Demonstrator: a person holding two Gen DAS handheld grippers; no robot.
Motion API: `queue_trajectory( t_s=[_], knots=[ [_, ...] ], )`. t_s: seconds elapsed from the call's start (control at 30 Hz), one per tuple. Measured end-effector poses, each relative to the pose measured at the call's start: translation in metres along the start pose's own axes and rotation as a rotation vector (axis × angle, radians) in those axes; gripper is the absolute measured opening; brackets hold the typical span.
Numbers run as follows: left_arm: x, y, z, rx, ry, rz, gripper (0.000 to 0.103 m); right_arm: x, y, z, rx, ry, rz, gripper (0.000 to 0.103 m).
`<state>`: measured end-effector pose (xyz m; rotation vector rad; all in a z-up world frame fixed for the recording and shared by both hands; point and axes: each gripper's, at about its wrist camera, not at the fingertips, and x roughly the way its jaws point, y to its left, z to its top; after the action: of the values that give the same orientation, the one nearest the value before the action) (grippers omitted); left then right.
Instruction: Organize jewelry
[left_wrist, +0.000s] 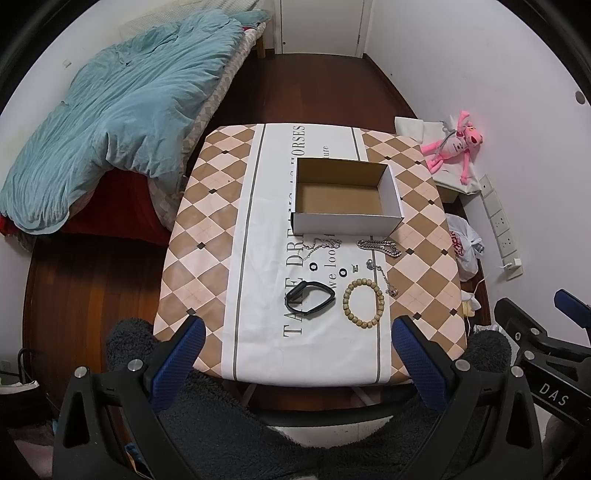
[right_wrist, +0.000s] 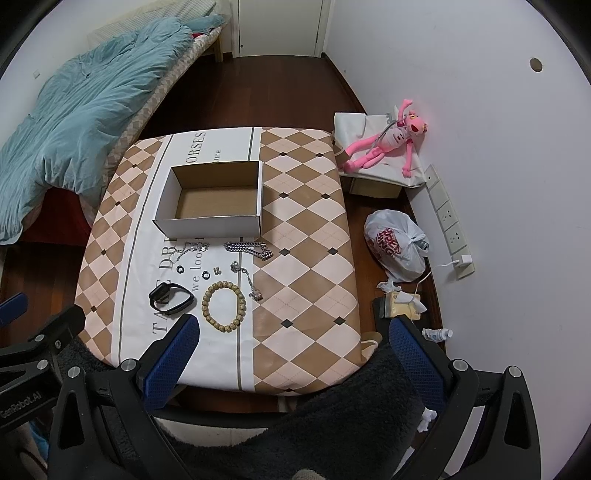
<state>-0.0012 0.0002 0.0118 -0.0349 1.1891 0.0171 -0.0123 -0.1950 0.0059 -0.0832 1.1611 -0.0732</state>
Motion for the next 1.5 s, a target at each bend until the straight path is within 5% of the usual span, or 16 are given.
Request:
queue_trajectory(
  t_s=[1.5],
  knots=[
    [-0.004,0.008,-0.001,-0.007,-0.008,-0.005,0.103,-0.005,0.001,0.003,-0.007,-0.006,-0.001,0.103]
  ],
)
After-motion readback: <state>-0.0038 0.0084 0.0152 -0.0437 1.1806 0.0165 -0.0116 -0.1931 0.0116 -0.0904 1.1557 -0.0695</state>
